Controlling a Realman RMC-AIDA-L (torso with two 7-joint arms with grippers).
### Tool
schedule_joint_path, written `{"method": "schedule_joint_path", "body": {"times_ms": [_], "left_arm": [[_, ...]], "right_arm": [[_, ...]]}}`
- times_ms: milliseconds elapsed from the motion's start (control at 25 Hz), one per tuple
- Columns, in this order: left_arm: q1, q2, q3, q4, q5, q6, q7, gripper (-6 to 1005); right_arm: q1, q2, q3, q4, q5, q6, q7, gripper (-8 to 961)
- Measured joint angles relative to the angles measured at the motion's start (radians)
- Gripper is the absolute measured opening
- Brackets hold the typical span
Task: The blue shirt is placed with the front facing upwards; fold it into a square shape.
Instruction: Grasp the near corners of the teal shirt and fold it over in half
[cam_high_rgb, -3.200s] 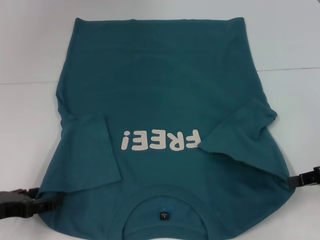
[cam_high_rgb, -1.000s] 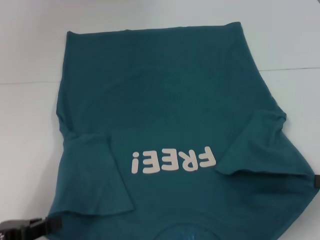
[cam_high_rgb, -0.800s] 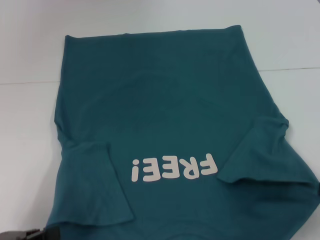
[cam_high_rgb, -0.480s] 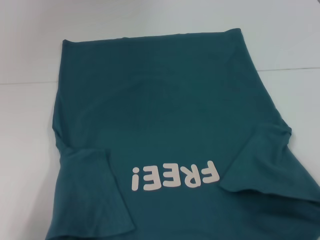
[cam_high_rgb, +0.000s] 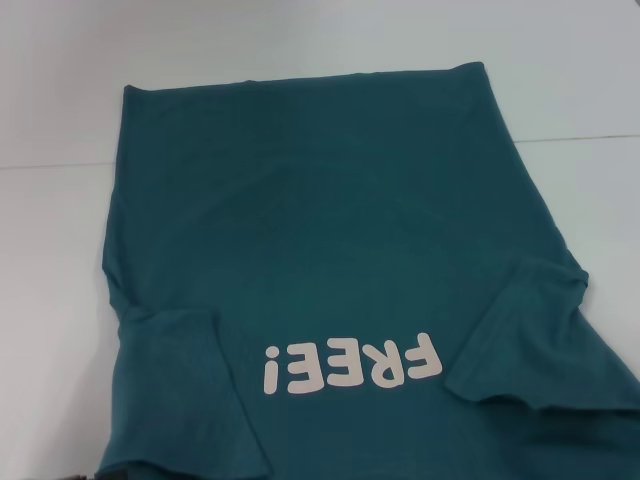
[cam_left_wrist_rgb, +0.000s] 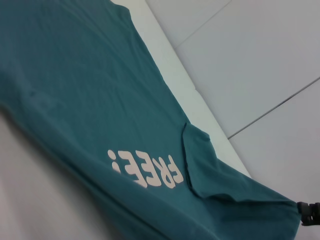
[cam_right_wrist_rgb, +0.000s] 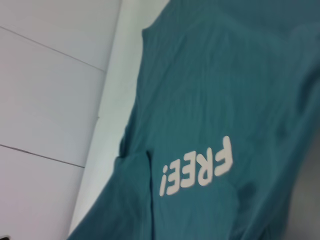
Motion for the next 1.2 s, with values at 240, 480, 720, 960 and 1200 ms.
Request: {"method": "schedule_joint_path", "body": {"times_ms": [240,480,720,960,1200], "left_arm": [[-0.026,0.003,-0.003,-0.005,0.000,-0.009,-0.002,27],[-0.073,0.006,-0.048,-0.025,0.000,-0.011,-0.005,27],[-0.132,0.016,-0.082,-0.062,0.004,-0.025,0.001,27],[-0.194,0.025,-0.112,-0.089,0.003,-0.062,-0.006,27],[-0.264,0.039,-0.151,-0.149,0.002,-0.146,-0.009,27]], "right_arm": [[0.039,-0.003,0.017,0.004,0.008,0.005,-0.001,32],[0.084,-0.009,0.049,0.011,0.009,0.031,0.002,32],[0.115,-0.031,0.062,0.061,0.042,0.075,0.009,32],[0.162,-0.047,0.075,0.129,0.079,0.137,0.011,32],[0.174,-0.049,0.075,0.135,0.141,0.202,0.014,32]]}}
